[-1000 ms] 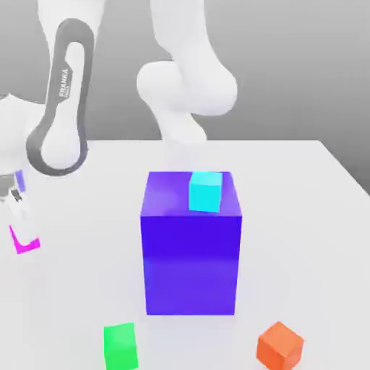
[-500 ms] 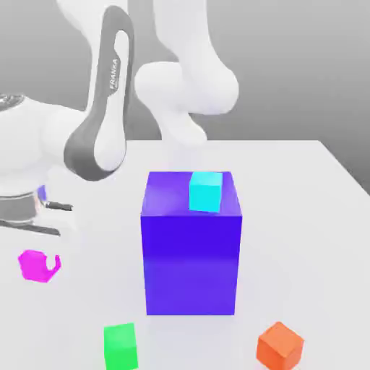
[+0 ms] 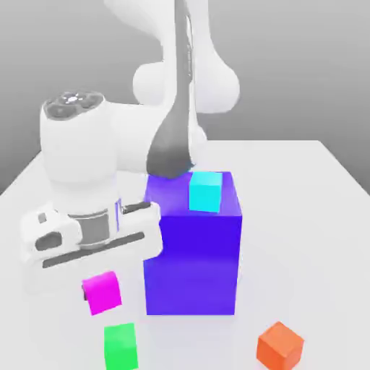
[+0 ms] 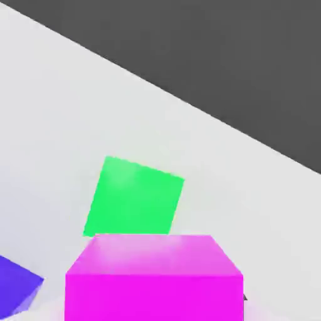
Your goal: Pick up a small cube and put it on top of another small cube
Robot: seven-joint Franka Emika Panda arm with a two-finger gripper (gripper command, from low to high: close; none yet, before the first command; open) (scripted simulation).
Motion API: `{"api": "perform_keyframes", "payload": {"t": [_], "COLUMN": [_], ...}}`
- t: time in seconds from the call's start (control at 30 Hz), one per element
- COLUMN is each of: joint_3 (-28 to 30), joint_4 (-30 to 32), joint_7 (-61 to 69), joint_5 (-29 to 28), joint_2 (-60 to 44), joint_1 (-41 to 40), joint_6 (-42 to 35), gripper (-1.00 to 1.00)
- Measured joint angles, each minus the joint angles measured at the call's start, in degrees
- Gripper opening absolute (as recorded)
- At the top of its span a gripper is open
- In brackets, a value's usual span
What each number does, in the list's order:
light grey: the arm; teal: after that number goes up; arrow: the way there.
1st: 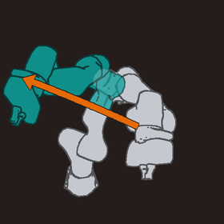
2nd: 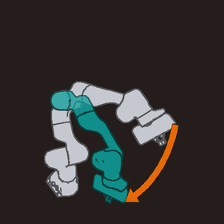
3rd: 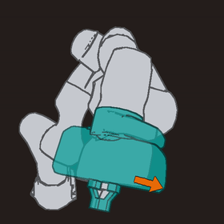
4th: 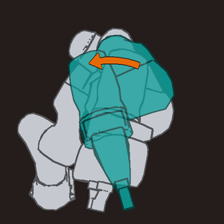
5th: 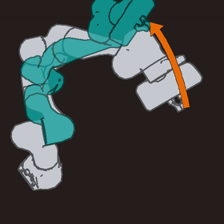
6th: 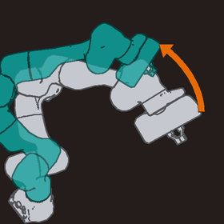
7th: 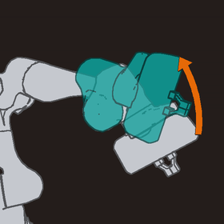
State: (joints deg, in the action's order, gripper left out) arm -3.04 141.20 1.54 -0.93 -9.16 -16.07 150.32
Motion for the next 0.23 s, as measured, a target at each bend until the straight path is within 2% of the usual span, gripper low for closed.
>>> {"api": "perform_keyframes", "payload": {"t": [0.1, 0.13, 0.23], "joint_3": [0.09, 0.27, 0.27], "joint_4": [-0.41, -0.49, -0.49], "joint_7": [-0.09, -0.23, -0.23], "joint_5": [-0.79, -1.0, -1.0], "joint_2": [-5.25, -6.99, -6.99], "joint_1": [0.38, 0.51, 0.51], "joint_6": [4.86, 6.47, 6.47], "gripper": [-1.0, 1.0, 1.0]}}
